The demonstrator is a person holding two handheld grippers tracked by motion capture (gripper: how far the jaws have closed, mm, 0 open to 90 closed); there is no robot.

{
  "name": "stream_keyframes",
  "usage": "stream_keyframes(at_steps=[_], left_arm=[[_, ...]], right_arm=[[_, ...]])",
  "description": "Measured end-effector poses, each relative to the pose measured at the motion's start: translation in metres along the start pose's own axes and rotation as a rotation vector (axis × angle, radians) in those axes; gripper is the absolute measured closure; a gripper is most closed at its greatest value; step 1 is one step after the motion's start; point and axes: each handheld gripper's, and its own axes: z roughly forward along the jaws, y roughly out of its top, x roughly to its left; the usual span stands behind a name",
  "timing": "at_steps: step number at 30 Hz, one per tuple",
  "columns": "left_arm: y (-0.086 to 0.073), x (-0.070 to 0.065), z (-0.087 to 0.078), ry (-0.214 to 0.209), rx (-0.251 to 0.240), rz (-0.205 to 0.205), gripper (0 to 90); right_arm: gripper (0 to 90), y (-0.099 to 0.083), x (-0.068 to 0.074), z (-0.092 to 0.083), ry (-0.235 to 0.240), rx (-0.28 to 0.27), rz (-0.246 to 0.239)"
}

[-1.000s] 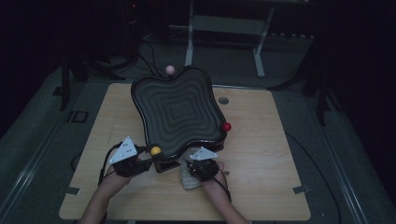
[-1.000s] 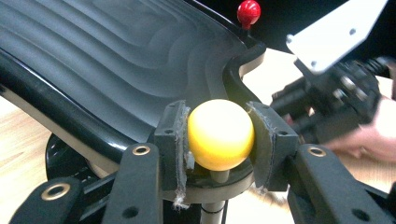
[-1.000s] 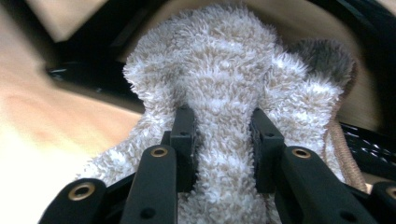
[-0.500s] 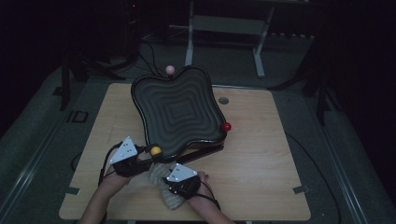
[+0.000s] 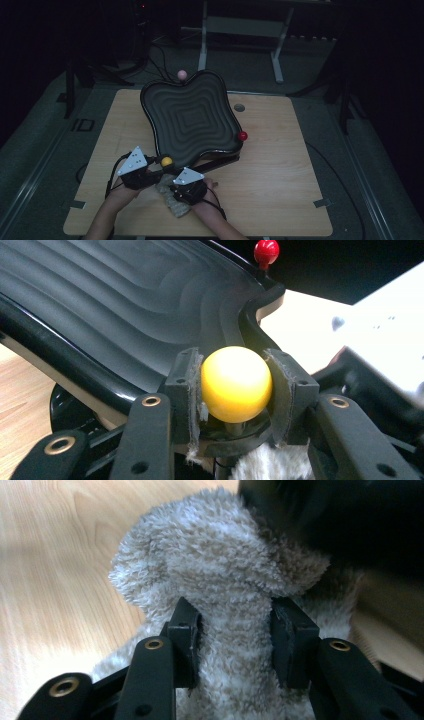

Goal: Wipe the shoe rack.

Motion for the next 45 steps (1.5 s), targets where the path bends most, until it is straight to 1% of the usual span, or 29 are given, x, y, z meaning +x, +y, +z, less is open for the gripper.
stream_keyframes(at_steps=[1,3,5,6,7,8,9,10,13,15,17,18,19,20,22,25,27,31,32,33,34,36,37,38,39,40,41,43,45], left_arm=[[0.0,0.0,0.0,0.001,0.0,0.001,59.1],[0.0,0.0,0.0,0.004,0.005,0.003,59.1],[0.0,0.0,-0.001,0.001,0.004,-0.001,59.1],[0.0,0.0,-0.001,0.001,0.003,-0.001,59.1],[0.0,0.0,-0.001,0.0,0.003,-0.002,59.1],[0.0,0.0,-0.001,0.001,0.003,-0.002,59.1],[0.0,0.0,-0.001,0.002,0.002,-0.002,59.1],[0.0,0.0,0.0,0.001,0.001,-0.003,59.1],[0.0,0.0,0.0,0.004,-0.001,-0.003,59.1],[0.0,0.0,-0.001,0.012,0.003,0.0,59.1],[0.0,0.0,-0.001,0.008,0.003,0.0,59.1],[0.0,0.0,-0.001,0.007,0.002,-0.001,59.1],[0.0,0.0,-0.001,0.007,0.003,0.001,59.1],[0.0,0.0,-0.001,0.006,0.003,0.002,59.1],[0.0,0.0,-0.001,0.005,0.007,0.009,59.1],[0.0,0.0,-0.001,0.008,0.005,0.01,59.1],[0.001,0.0,-0.001,0.009,0.009,0.014,59.1],[0.0,0.0,-0.001,0.013,0.01,0.012,59.1],[0.0,0.0,-0.001,0.013,0.01,0.012,59.1],[0.0,0.0,-0.001,0.013,0.008,0.01,59.1],[0.0,0.0,-0.001,0.01,0.006,0.008,59.0],[0.0,0.001,-0.002,0.005,0.003,0.006,59.1],[0.0,0.0,-0.002,0.005,0.005,0.008,59.1],[0.0,0.0,-0.002,0.006,0.004,0.009,59.1],[0.0,0.0,-0.002,0.006,0.004,0.009,59.1],[0.0,0.0,-0.002,0.006,0.004,0.009,59.1],[-0.001,0.001,-0.002,0.002,0.0,0.007,59.1],[-0.001,0.001,-0.002,0.001,0.003,0.008,59.1],[-0.001,0.001,-0.002,0.001,0.0,0.007,59.1]], right_arm=[[59.1,0.002,0.002,-0.002,-0.013,-0.01,-0.003],[59.9,0.003,0.005,0.001,-0.029,-0.009,-0.022],[61.5,-0.001,0.003,0.005,-0.019,-0.018,-0.025],[61.8,-0.004,0.001,0.008,-0.008,-0.012,-0.018],[61.9,-0.007,0.001,0.011,0.003,0.011,-0.006],[62.1,-0.009,0.001,0.012,0.003,0.004,-0.009],[62.2,-0.009,0.001,0.01,0.003,0.01,-0.011],[62.1,-0.006,0.001,0.008,-0.002,0.023,0.0],[60.6,0.004,0.005,0.0,-0.034,-0.021,0.012],[60.9,0.004,0.006,0.004,-0.04,-0.029,0.021],[61.5,0.0,0.006,0.008,-0.041,-0.034,0.018],[61.8,-0.002,0.006,0.01,-0.039,-0.031,0.024],[62.0,-0.005,0.006,0.013,-0.038,-0.012,0.025],[62.2,-0.008,0.007,0.015,-0.039,-0.002,0.014],[62.5,-0.005,0.007,0.011,-0.035,0.015,0.03],[62.5,0.003,0.007,0.004,-0.042,-0.011,0.033],[62.1,0.007,0.007,0.001,-0.037,-0.019,0.058],[61.8,0.004,0.005,0.008,-0.031,-0.012,0.041],[62.6,0.002,0.004,0.011,-0.026,0.003,0.042],[63.3,0.0,0.005,0.014,-0.024,0.031,0.035],[64.8,-0.003,0.005,0.014,-0.024,0.033,0.026],[67.5,-0.002,0.004,0.009,-0.007,0.052,0.036],[68.5,-0.002,0.003,0.005,0.002,0.059,0.028],[68.9,-0.002,0.002,0.0,0.009,0.063,0.025],[68.9,-0.002,0.002,0.0,0.009,0.063,0.025],[68.9,-0.004,0.001,-0.005,0.016,0.064,0.027],[68.9,-0.007,-0.002,-0.017,0.013,0.069,0.012],[68.9,-0.013,-0.009,-0.032,-0.016,0.074,-0.001],[68.9,-0.021,-0.024,-0.049,-0.05,0.071,0.011]])
